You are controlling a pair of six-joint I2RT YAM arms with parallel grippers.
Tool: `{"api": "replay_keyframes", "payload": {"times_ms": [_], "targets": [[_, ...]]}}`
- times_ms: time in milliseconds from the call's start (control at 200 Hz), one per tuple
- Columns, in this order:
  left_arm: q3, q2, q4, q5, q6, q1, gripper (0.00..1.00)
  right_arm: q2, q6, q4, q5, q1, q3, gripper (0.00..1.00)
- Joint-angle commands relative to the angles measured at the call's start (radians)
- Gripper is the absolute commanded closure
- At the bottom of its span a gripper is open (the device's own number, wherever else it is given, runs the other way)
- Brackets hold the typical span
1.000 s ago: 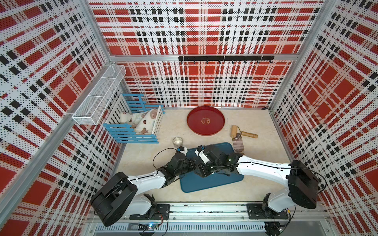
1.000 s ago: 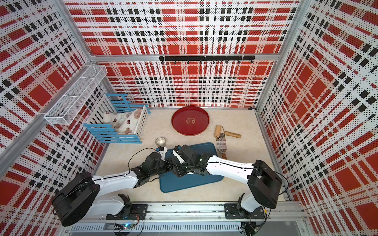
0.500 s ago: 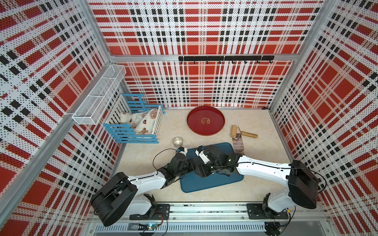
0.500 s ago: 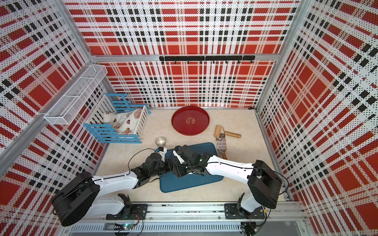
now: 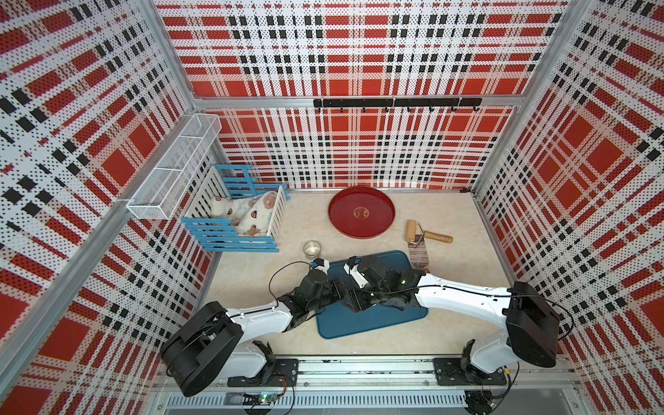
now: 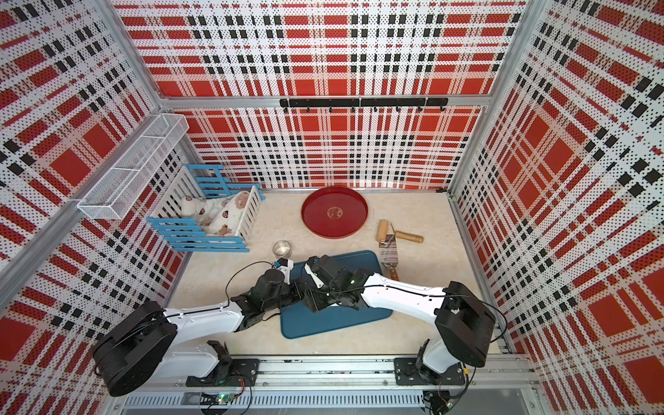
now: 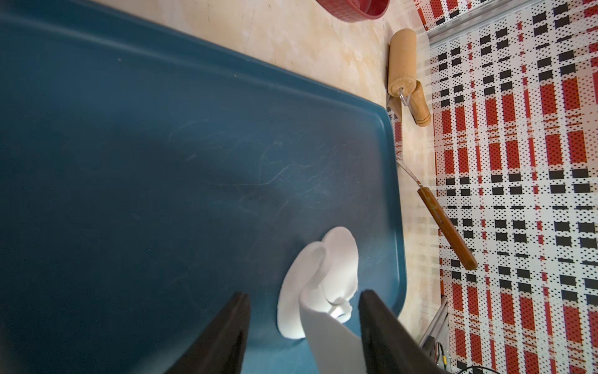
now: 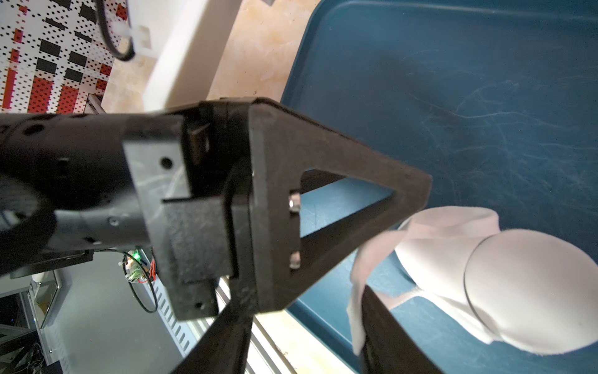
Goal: Roll out the dumpling wrappers from the dough
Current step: Remove the dumpling wrapper from the work surface.
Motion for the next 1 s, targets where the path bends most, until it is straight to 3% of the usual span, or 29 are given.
{"api": "replay_keyframes", "payload": {"times_ms": [0, 205, 426, 601, 802, 997], "targets": [[-0.038, -0.002, -0.042, 0.095, 0.042, -0.036, 0.43, -0.006, 0.029, 0.025, 0.248, -0.044, -0.021, 0.45], [-0.049, -0.039, -0.085, 0.038, 0.028, -0.025, 0.41, -0.004, 0.013, 0.051, 0.232, -0.043, -0.04, 0.46], [-0.099, -0.222, -0.16, -0.066, 0.003, 0.053, 0.35, -0.018, 0.021, 0.052, 0.201, -0.043, -0.043, 0.46], [-0.084, -0.34, -0.269, -0.15, 0.056, 0.054, 0.3, -0.031, 0.037, 0.04, 0.159, -0.043, -0.026, 0.46], [-0.072, -0.425, -0.3, -0.369, 0.112, -0.076, 0.18, 0.007, 0.096, -0.048, 0.137, -0.044, 0.031, 0.46], [-0.067, -0.421, -0.3, -0.593, 0.13, -0.22, 0.12, 0.035, 0.169, -0.081, 0.094, -0.043, 0.053, 0.46]]}}
